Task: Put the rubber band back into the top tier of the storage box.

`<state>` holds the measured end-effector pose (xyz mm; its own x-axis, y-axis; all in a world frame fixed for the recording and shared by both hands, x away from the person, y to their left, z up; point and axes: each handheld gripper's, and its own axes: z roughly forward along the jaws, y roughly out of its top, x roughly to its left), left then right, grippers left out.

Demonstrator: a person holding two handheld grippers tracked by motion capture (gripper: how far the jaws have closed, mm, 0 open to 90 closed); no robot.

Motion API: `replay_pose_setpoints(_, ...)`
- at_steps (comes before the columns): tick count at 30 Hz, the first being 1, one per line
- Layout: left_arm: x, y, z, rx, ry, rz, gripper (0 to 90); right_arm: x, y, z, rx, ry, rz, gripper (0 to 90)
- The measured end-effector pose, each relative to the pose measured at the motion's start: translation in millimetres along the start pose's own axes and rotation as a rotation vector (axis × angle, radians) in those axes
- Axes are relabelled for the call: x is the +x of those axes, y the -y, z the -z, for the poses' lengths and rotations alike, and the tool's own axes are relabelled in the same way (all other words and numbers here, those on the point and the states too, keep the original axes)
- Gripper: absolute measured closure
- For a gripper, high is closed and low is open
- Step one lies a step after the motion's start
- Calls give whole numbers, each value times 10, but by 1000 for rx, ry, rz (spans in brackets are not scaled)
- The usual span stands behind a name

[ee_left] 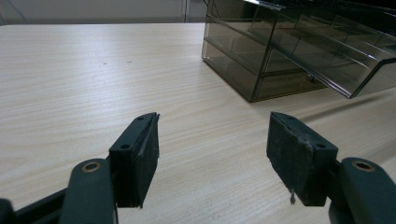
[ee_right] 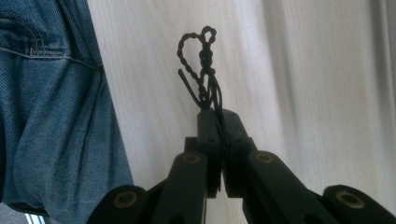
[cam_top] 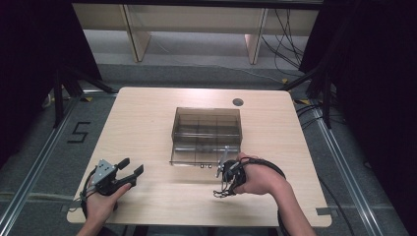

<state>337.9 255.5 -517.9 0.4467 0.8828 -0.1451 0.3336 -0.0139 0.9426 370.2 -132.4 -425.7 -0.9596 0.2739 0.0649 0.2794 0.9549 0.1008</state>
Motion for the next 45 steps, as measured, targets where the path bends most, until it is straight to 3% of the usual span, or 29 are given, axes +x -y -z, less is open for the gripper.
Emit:
replay_pose_setpoints(1, 0, 0, 1, 2, -1, 0, 343, -21, -6, 3, -10, -1, 29, 888)
replay_pose_setpoints(7, 1, 3, -3, -8, 2, 1, 343, -37, -7, 61, -6, 2, 3, 889)
replay_pose_setpoints(10, 4, 2, -5, -9, 5, 1, 343, -51, -11, 83, -11, 3, 11, 888)
replay_pose_setpoints(11, 5, 3, -5, -9, 6, 2, 343, -74, -9, 84, -17, 4, 33, 888)
replay_pose_setpoints(12, 5, 1, -2, -6, 3, 0, 343, -53, -10, 105, -8, 7, -1, 888)
replay_pose_setpoints(15, 4, 2, -5, -7, 3, 0, 343, -77, -18, 129, -19, 7, 24, 888)
replay_pose_setpoints(29, 5, 2, -2, -3, 3, 1, 342, -110, -64, 183, -10, 7, 18, 888)
replay_pose_setpoints(32, 9, 3, -4, -7, 2, 0, 342, -97, -64, 214, -1, 16, -10, 889)
replay_pose_setpoints(35, 8, 3, -3, -5, 1, -1, 342, -126, -63, 216, -12, 11, 12, 888)
replay_pose_setpoints(36, 8, 3, -4, -6, 2, 0, 342, -105, -70, 232, 2, 13, -14, 888)
replay_pose_setpoints(38, 9, 2, -2, -6, 1, -1, 341, -109, -67, 245, 3, 17, -17, 888)
replay_pose_setpoints(41, 12, 3, -3, -6, 2, -2, 341, -121, -64, 268, 0, 20, -10, 888)
replay_pose_setpoints(42, 12, 3, -4, -7, 2, -1, 341, -150, -70, 271, -13, 17, 31, 888)
replay_pose_setpoints(45, 11, 3, -3, -7, 1, -1, 341, -159, -63, 296, -20, 21, 23, 888)
